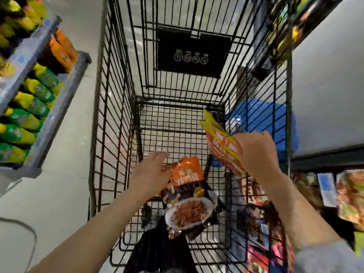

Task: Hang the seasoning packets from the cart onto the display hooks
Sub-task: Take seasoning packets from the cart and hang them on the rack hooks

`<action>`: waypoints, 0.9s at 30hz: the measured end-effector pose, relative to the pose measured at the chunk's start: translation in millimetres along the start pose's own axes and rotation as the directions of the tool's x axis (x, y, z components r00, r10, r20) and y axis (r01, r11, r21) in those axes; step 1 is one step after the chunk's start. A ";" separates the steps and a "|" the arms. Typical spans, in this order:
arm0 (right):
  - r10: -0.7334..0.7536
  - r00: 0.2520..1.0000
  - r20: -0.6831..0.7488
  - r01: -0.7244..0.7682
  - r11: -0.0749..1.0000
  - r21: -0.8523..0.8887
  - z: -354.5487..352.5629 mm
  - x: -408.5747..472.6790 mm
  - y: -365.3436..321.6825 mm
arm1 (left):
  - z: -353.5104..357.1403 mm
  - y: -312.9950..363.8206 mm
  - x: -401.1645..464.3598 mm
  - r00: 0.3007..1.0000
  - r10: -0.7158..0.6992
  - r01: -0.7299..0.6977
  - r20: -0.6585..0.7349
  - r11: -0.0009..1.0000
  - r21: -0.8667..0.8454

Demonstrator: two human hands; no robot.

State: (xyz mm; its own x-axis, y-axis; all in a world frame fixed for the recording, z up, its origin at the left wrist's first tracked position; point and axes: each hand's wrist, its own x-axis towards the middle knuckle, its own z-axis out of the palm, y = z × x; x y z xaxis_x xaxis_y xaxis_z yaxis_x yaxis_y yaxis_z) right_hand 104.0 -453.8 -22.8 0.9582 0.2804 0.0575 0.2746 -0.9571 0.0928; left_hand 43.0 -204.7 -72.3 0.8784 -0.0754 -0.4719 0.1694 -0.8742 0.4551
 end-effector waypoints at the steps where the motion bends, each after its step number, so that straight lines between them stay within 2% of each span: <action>1: -0.002 1.000 0.022 0.003 0.999 -0.047 3.9 -3.6 4.7 | 12.3 -1.4 11.9 0.999 -0.021 0.024 0.041 0.997 -0.078; 3: -0.006 0.998 0.063 0.012 0.995 -0.097 13.4 -10.4 9.3 | 42.0 -9.2 38.1 0.995 -0.037 0.048 0.087 0.990 -0.131; 7: -0.033 0.994 0.102 0.037 0.999 -0.038 38.8 -17.3 6.8 | 94.0 -27.6 89.6 0.988 -0.107 0.122 0.108 0.982 -0.144; 12: 0.004 1.000 -0.017 -0.001 0.991 0.136 47.6 -18.3 11.1 | 143.8 -62.7 115.1 0.970 -0.178 0.185 0.163 0.982 -0.027; 15: -0.002 1.000 0.007 0.001 0.988 0.152 47.6 -16.0 12.3 | 161.1 -73.1 110.2 0.978 -0.182 0.171 0.106 0.980 0.106; 18: 0.043 0.997 0.060 -0.052 0.985 0.162 48.7 -13.2 13.1 | 166.8 -80.3 101.0 0.953 -0.287 0.262 0.096 0.942 0.212; 20: 0.062 0.996 0.061 -0.072 0.983 0.166 47.9 -11.8 14.8 | 170.2 -87.9 95.5 0.945 -0.311 0.293 0.099 0.942 0.164; 24: 0.067 0.996 0.051 -0.075 0.981 0.180 48.3 -11.3 12.5 | 177.7 -99.7 91.7 0.939 -0.336 0.342 0.073 0.937 -0.079; 27: 0.058 0.997 0.060 -0.069 0.977 0.202 46.7 -11.7 10.0 | 181.0 -104.3 90.1 0.925 -0.372 0.376 0.079 0.926 -0.042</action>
State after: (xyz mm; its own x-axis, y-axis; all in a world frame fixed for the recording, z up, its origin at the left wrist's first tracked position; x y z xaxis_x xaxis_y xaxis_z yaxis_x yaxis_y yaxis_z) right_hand 99.4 -470.0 -69.0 0.9755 0.2200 0.0026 0.2188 -0.9690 -0.1146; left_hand 23.7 -207.1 -298.9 0.7146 0.2175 -0.6649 0.5057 -0.8173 0.2761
